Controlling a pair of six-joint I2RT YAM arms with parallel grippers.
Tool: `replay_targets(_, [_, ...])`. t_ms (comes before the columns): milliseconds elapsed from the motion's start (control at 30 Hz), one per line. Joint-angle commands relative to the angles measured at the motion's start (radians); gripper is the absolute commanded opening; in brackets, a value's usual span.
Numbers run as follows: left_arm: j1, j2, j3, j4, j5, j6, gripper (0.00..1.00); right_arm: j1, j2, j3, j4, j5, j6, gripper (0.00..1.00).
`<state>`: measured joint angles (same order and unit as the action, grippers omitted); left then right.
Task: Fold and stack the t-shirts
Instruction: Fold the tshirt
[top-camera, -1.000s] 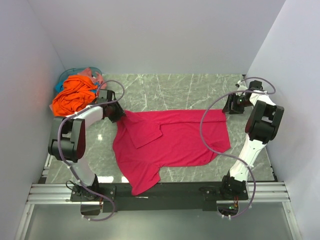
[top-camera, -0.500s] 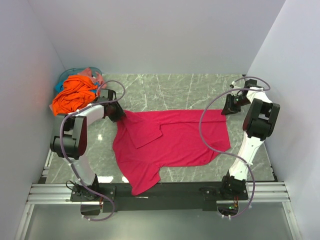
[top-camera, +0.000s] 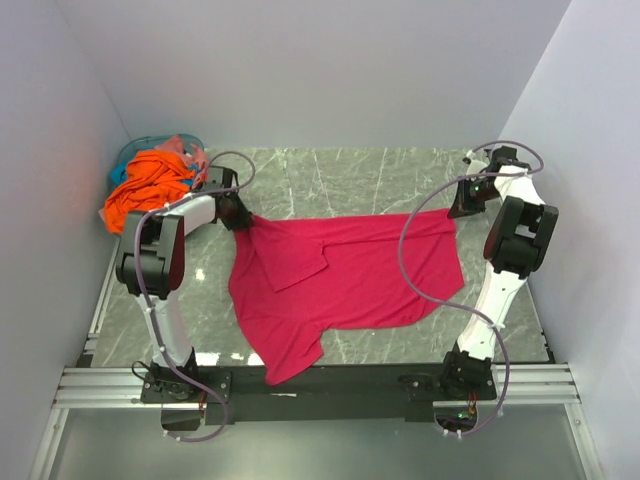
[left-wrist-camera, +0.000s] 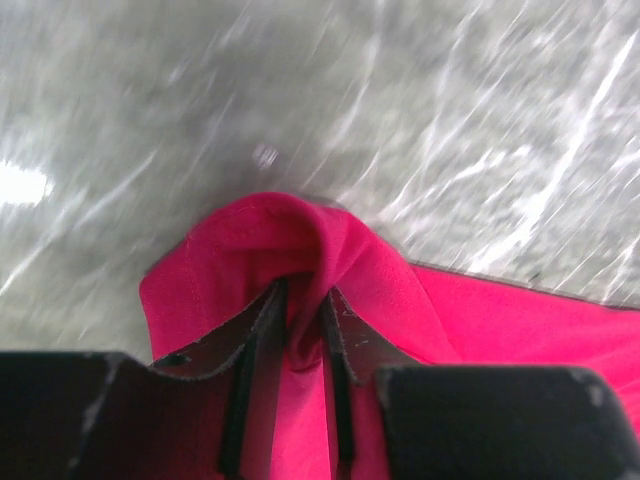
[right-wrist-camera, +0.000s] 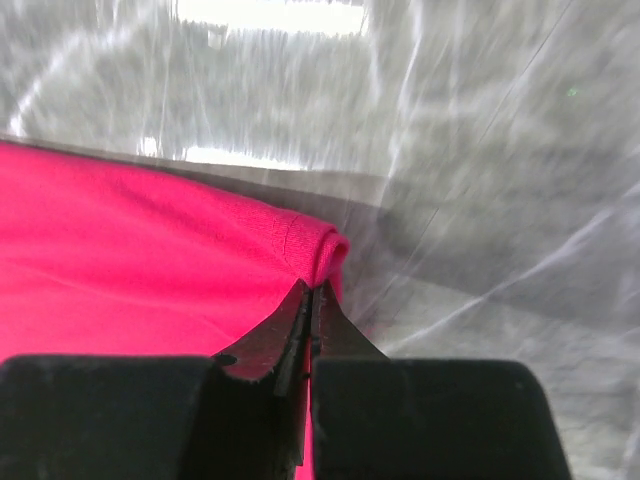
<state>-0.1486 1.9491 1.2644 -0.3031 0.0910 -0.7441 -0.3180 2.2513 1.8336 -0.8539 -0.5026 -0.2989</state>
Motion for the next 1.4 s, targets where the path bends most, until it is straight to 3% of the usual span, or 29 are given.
replay_targets(0, [-0.005, 0.056, 0.085, -0.019, -0.002, 0.022, 0.26, 0.005, 0.040, 0.085, 0.001, 0.029, 0.023, 0.00])
replay_targets(433, [-0.003, 0.272, 0.450, -0.114, -0.003, 0.029, 0.24, 0.011, 0.175, 0.349, 0.055, 0.102, 0.153, 0.00])
replay_targets(633, [0.000, 0.307, 0.539, -0.100, -0.008, 0.031, 0.24, 0.019, 0.195, 0.400, 0.087, 0.133, 0.176, 0.00])
replay_targets(667, [0.000, 0.303, 0.540, -0.090, -0.007, 0.035, 0.24, 0.022, 0.192, 0.403, 0.088, 0.142, 0.172, 0.06])
replay_targets(733, [0.000, 0.262, 0.518, -0.045, 0.003, 0.043, 0.27, 0.025, 0.170, 0.388, 0.090, 0.154, 0.158, 0.17])
replay_targets(767, [0.000, 0.239, 0.503, -0.027, 0.004, 0.052, 0.30, 0.025, 0.154, 0.371, 0.104, 0.167, 0.152, 0.30])
replay_targets(867, [-0.002, 0.111, 0.428, 0.041, 0.009, 0.074, 0.48, 0.023, 0.056, 0.276, 0.156, 0.193, 0.118, 0.47])
replay_targets(1100, [-0.002, -0.274, 0.227, 0.097, 0.022, 0.164, 0.66, 0.023, -0.186, 0.051, 0.190, 0.194, -0.029, 0.56])
replay_targets(1367, [-0.002, -0.646, -0.058, -0.014, 0.108, 0.325, 0.75, 0.039, -0.465, -0.321, 0.053, -0.218, -0.493, 0.59])
